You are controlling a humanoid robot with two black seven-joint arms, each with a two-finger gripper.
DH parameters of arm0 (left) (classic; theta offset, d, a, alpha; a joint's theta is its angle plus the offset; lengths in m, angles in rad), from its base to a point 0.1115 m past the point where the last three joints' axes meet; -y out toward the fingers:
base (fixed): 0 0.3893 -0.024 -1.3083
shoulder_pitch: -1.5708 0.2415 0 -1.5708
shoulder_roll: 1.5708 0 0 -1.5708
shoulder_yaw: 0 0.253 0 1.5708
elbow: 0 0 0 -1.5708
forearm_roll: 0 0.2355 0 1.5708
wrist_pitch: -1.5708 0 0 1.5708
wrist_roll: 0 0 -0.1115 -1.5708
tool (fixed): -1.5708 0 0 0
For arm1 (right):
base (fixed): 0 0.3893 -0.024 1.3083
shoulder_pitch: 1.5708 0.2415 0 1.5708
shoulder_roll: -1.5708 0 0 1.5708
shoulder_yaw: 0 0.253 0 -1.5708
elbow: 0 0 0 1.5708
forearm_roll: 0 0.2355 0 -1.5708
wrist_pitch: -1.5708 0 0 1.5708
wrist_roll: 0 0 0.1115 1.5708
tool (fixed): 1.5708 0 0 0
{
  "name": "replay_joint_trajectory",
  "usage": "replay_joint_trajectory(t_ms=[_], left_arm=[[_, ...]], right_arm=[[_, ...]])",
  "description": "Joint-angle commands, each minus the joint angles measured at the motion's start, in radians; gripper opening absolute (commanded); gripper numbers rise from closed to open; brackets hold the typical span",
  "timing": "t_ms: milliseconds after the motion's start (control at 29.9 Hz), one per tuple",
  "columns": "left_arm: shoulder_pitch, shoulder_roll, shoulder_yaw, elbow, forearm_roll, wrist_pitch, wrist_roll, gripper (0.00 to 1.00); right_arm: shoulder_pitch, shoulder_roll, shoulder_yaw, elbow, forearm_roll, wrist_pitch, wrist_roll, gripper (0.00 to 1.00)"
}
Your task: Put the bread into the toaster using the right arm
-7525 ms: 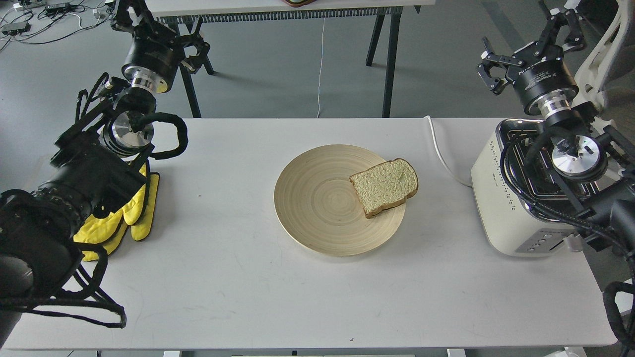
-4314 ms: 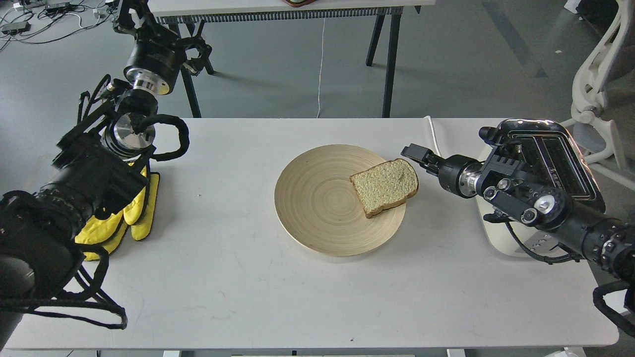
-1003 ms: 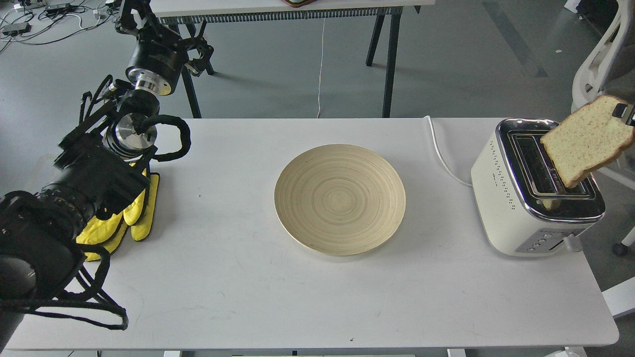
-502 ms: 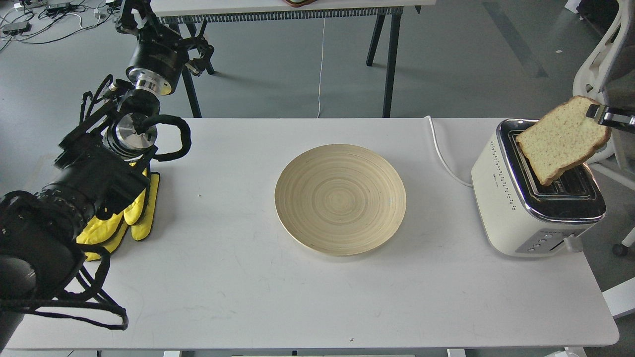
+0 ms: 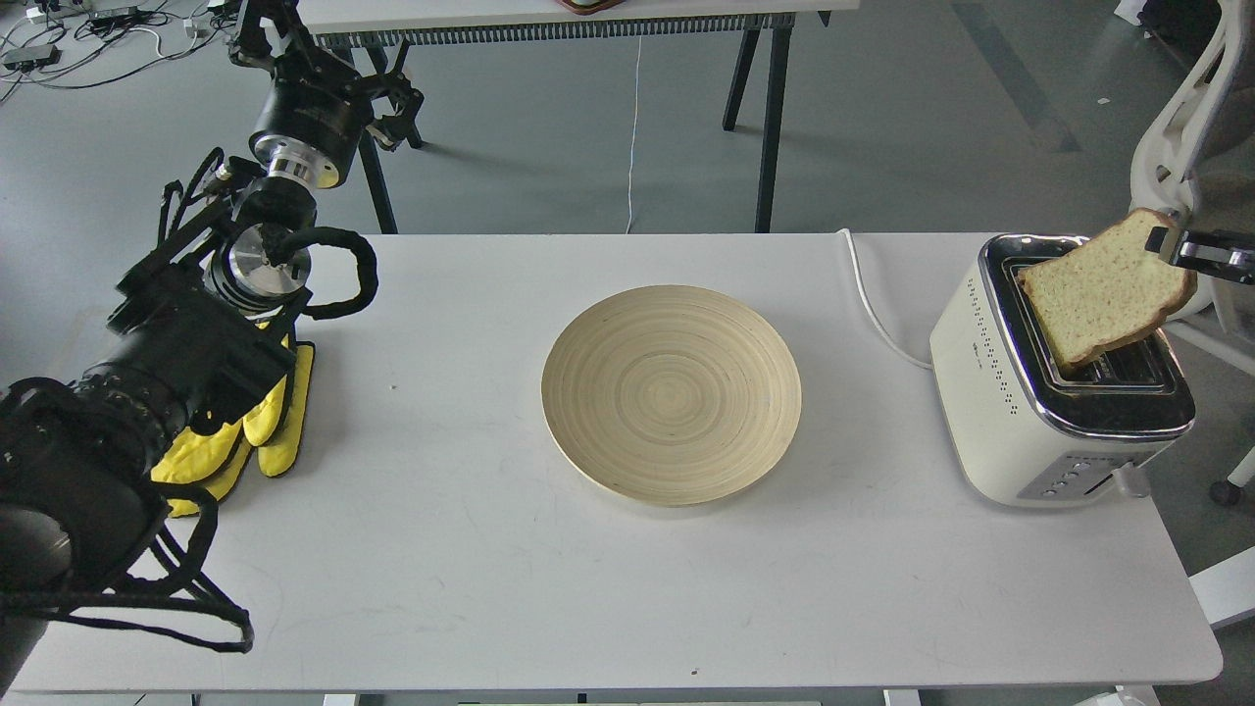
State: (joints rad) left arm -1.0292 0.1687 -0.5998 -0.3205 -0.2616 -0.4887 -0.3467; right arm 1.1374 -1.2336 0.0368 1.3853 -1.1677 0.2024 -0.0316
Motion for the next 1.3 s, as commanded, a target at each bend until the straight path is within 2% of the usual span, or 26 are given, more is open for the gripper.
replay_joint_trajectory(t_ms=[0, 769, 803, 870, 903, 936, 970, 1171, 1271], left_arm=[[0.0, 0.0, 0.0, 0.0, 0.001, 0.0, 0.0, 1.0], [0.0, 0.0, 0.0, -0.002, -0.001, 0.0, 0.0, 1.0], [0.0, 0.0, 0.0, -0.002, -0.001, 0.0, -0.001, 1.0], [0.0, 0.0, 0.0, -0.002, -0.001, 0.0, 0.0, 1.0], [0.0, 0.0, 0.0, -0.002, -0.001, 0.0, -0.001, 1.0], [0.0, 0.0, 0.0, -0.002, -0.001, 0.0, 0.0, 1.0], [0.0, 0.0, 0.0, -0.002, -0.001, 0.0, 0.0, 1.0], [0.0, 0.0, 0.0, -0.003, -0.001, 0.0, 0.0, 1.0], [0.0, 0.0, 0.0, -0.003, -0.001, 0.0, 0.0, 1.0]], right_arm=[[-0.001, -0.021, 0.003, 0.018, 0.0, 0.0, -0.002, 0.16], [0.001, -0.079, 0.009, 0.074, 0.003, 0.0, -0.016, 0.17], [0.001, -0.079, 0.009, 0.074, 0.003, 0.0, -0.016, 0.22], [0.001, -0.076, 0.009, 0.072, 0.005, 0.0, -0.016, 0.47], [-0.001, -0.073, 0.009, 0.07, 0.005, 0.0, -0.016, 0.68], [-0.001, -0.067, 0.014, 0.067, 0.005, -0.004, -0.014, 1.0], [-0.001, -0.066, 0.014, 0.067, 0.008, -0.009, -0.013, 0.95], [-0.002, -0.032, 0.037, 0.064, 0.01, -0.035, -0.008, 0.97], [-0.002, -0.001, 0.081, 0.061, 0.066, -0.104, -0.002, 0.97]])
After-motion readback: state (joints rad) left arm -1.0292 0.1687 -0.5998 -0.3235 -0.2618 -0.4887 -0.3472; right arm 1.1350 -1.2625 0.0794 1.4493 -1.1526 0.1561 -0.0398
